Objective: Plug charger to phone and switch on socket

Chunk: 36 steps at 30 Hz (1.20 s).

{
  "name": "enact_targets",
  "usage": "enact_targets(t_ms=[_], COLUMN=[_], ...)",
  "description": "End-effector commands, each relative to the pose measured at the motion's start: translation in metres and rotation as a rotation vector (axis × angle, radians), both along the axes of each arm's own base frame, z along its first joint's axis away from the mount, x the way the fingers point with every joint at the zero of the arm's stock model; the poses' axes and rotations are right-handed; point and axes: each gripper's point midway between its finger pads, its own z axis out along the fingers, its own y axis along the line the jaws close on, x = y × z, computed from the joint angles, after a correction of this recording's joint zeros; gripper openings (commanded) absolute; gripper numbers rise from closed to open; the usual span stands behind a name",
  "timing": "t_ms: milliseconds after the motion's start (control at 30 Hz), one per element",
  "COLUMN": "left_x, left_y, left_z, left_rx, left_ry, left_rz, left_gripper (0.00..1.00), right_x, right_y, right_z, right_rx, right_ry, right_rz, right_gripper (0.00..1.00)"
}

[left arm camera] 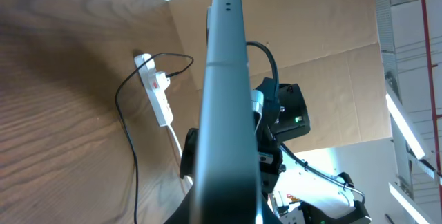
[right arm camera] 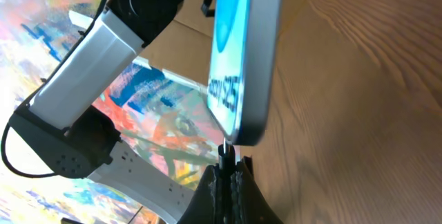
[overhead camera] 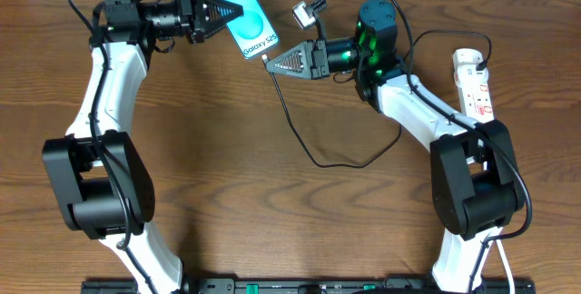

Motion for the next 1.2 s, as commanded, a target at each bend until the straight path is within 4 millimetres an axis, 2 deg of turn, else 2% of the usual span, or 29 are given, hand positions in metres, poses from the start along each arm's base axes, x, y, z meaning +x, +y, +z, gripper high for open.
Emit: enact_targets(t_ms=[0, 333, 1167], left_x=[-0.0109, -0.0115, -0.0111], left_y=[-0.0017, -0.0016, -0.0007], left_z=[0.0156, 0.0119, 0.0122], left_rx=[-0.009, -0.009, -0.017], left_ry=[-0.058, -0.051, -0.004], left_rz=[-0.031, -0.03, -0.026], left_gripper=[0.07, 0.07, 0.07], right_x=[0.0028, 0.0036, 0.009], right_y=[-0.0007, -0.0021, -0.0072], right_z=[0.0065, 0.0108, 0.0047], right_rx=[0.011, 0.018, 0.005], right_ry=[-0.01, -0.01, 0.005], right_rz=[-0.005, -0.007, -0.026], right_gripper=[0.01, 0.01, 0.01])
